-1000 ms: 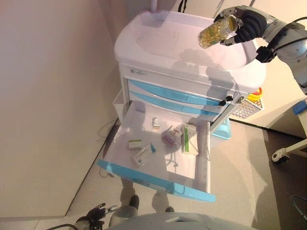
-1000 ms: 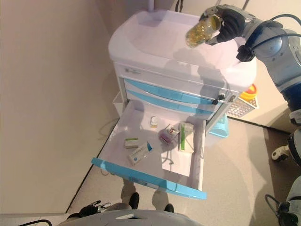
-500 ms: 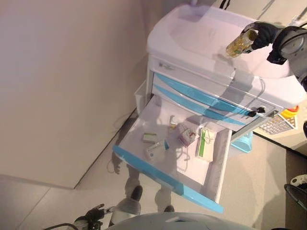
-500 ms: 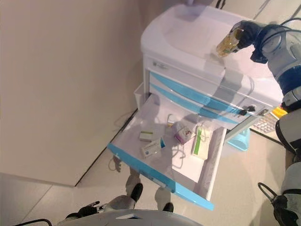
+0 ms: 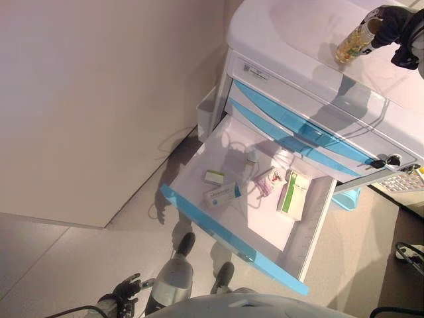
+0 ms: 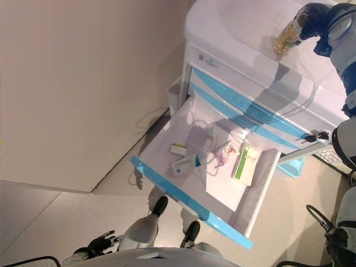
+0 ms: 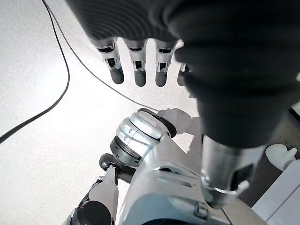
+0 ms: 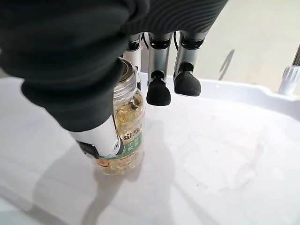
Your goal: Open the drawer and pick up the medicine
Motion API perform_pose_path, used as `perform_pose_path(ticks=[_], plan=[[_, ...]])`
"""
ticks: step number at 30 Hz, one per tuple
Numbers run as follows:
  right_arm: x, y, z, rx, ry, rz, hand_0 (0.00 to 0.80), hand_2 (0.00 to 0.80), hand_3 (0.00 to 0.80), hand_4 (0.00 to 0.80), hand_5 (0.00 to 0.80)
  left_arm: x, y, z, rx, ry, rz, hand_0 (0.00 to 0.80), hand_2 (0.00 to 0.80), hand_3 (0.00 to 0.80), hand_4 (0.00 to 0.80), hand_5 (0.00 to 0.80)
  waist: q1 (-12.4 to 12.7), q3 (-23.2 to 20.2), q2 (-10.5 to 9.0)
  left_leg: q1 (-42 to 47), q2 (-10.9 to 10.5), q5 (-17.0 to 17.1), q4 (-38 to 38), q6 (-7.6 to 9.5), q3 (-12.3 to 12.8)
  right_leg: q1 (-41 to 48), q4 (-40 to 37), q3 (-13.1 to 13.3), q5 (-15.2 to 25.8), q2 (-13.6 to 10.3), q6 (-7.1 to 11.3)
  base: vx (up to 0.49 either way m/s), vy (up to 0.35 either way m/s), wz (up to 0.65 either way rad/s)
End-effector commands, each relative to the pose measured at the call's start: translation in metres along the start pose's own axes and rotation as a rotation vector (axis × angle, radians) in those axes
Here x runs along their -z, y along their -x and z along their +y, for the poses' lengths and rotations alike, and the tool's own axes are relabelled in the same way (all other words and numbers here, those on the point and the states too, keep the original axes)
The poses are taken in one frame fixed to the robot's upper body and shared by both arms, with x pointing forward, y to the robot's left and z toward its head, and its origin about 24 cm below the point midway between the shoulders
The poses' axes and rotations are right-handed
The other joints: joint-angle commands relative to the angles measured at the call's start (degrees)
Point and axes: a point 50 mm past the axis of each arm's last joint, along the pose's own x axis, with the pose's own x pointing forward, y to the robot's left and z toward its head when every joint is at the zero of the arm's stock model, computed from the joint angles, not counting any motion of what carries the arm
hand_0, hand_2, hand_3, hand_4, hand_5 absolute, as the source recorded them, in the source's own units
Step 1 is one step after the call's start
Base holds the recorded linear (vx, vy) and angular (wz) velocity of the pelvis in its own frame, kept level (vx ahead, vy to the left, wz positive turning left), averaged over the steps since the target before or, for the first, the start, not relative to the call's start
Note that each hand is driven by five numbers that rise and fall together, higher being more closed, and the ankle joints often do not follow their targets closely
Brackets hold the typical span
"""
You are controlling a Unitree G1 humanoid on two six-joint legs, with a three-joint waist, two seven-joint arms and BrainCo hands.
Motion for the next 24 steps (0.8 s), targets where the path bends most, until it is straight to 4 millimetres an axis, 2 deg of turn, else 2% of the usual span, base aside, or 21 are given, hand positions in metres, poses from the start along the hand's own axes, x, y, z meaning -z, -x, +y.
perform_pose_path(ticks=[1, 12, 24], plan=[[0.015, 0.019, -0.050, 0.134, 0.032, 0.073, 0.000, 0.000, 0.000, 0.000, 0.000, 0.002, 0.005, 0.014, -0.019, -0.030, -0.008, 0.000, 0.000, 0.000, 0.000, 0.000, 0.9, 0.3, -1.62, 1.3, 0.4, -5.0, 0.3, 0.12, 0.1, -2.2, 3.7, 1.4, 1.9, -1.8, 1.84, 0.000, 0.000, 0.00], [0.009, 0.022, -0.059, 0.182, -0.006, 0.027, 0.000, 0.000, 0.000, 0.000, 0.000, -0.005, 0.004, 0.012, -0.010, -0.039, -0.034, 0.000, 0.000, 0.000, 0.000, 0.000, 0.8, 0.1, -2.05, 1.3, 0.6, -5.2, 0.3, -0.04, 0.5, -2.3, 3.6, 1.4, 2.1, -1.6, 1.85, -0.002, -0.002, 0.00], [0.009, 0.023, -0.060, 0.198, -0.059, -0.008, 0.000, 0.000, 0.000, 0.000, 0.000, 0.005, 0.007, 0.016, -0.019, -0.055, 0.007, 0.000, 0.000, 0.000, 0.000, 0.000, -0.2, -1.9, -2.09, 2.7, 0.5, -5.6, 0.0, -0.09, 1.6, -1.2, 3.2, 1.9, 2.2, -1.7, 2.24, -0.003, -0.007, -0.04]])
